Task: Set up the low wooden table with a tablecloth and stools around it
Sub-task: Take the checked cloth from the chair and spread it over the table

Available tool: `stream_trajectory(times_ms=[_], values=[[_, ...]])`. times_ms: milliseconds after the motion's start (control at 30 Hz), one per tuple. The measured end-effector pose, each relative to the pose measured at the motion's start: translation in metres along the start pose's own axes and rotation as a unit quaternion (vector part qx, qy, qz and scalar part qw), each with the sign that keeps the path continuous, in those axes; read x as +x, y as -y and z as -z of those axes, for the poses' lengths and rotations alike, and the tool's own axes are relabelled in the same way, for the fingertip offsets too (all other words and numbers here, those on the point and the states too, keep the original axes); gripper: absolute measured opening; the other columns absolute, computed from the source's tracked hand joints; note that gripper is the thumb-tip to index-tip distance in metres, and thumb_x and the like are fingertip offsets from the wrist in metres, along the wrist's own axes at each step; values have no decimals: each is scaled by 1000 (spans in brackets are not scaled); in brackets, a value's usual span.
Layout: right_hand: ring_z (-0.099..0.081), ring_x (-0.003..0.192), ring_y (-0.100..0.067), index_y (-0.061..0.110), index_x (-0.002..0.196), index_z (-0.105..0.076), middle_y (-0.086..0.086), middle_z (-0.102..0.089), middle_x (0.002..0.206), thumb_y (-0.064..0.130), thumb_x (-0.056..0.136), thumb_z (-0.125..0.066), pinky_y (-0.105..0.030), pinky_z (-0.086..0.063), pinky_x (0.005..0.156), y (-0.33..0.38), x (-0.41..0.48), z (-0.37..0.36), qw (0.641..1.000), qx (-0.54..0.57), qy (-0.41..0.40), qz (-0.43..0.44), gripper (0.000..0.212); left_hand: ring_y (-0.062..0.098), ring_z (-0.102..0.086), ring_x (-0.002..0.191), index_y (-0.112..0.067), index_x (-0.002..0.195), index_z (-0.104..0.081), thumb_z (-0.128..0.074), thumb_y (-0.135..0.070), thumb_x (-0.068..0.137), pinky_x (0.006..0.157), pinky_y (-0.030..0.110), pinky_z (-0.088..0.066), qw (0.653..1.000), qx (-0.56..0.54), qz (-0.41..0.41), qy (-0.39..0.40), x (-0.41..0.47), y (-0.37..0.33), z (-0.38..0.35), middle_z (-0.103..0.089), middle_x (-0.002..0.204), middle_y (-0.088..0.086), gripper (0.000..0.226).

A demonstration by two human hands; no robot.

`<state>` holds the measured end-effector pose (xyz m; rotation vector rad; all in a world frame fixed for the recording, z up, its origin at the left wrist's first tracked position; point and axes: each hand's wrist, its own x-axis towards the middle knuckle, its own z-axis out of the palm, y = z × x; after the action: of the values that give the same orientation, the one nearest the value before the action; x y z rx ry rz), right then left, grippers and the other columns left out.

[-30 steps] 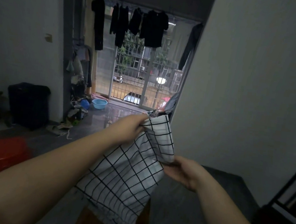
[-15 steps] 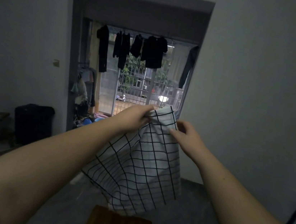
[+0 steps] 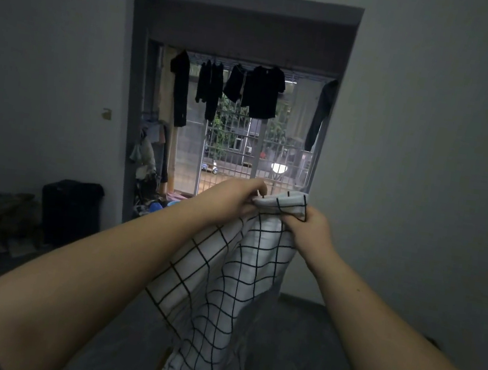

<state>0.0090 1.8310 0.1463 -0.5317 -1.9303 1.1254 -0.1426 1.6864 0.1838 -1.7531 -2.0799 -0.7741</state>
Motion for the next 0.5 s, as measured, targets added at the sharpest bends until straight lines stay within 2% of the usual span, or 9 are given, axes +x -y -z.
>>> stream_trajectory(times_ms=[100,200,300,500], values=[[-68,93,-20,20,101,-74,2,-74,94,21,82,-74,-46,-56,89,0,4,-6,1000,-6,-9,-8,19,16,-58,92,-31,121,-49,-76,-33,85,80,30,-46,998,-13,62,31,-3,8,4,-60,109,-3,45],[-68,91,-20,22,101,-74,3,-74,92,22,83,-72,-47,-56,88,2,9,-8,1000,-7,-23,-12,18,16,-56,92,-27,127,-45,-79,-34,81,80,32,-47,992,-27,96,77,-8,17,5,-52,105,-6,57],[-68,88,-17,27,95,-74,7,-74,89,24,82,-73,-45,-56,87,3,12,-8,1000,-14,-25,-7,13,17,-57,91,-29,115,-45,-77,-30,83,78,34,-49,990,-20,112,82,-11,24,6,-54,100,-7,45],[-68,89,-12,32,86,-69,12,-73,90,21,79,-76,-37,-56,87,5,14,0,1000,-27,9,9,15,16,-59,81,-34,87,-44,-66,-22,89,67,33,-49,992,-18,127,8,-2,26,9,-60,90,-7,25]])
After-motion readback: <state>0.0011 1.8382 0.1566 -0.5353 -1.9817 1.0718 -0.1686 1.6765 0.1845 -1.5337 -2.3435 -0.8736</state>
